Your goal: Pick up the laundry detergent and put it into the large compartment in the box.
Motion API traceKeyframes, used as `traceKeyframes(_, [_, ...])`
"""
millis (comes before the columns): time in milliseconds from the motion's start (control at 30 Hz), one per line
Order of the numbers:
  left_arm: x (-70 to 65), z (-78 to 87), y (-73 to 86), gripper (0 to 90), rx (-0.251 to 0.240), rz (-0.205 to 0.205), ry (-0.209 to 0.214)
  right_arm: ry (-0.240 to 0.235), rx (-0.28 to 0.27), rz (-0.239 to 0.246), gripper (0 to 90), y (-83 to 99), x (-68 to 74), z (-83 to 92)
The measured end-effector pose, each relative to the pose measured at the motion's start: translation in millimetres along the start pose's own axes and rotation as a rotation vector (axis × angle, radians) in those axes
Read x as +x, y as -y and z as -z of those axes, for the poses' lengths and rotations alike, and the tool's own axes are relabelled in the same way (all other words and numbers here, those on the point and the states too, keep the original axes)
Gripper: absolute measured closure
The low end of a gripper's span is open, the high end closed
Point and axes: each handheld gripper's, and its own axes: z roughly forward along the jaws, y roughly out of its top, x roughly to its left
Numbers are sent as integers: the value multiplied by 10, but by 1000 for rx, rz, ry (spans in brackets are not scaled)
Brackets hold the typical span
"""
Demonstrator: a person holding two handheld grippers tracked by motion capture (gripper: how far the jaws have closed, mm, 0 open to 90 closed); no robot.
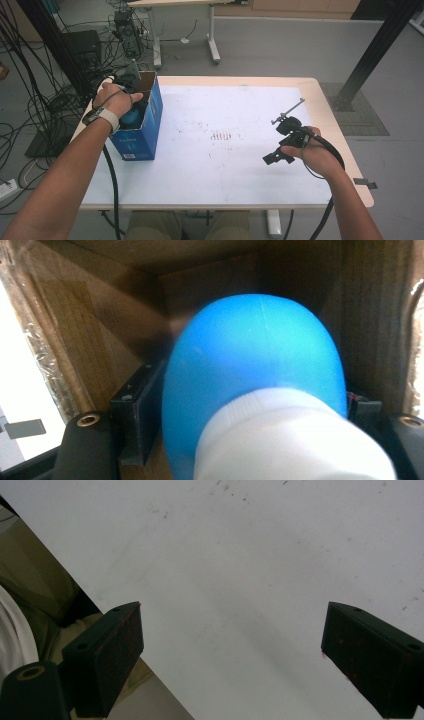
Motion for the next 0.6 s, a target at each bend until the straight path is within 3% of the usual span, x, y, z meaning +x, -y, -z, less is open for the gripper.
traceKeyframes(600, [-25,144,76,277,-32,-40,-9,-3,5,10,97,-26,30,-9])
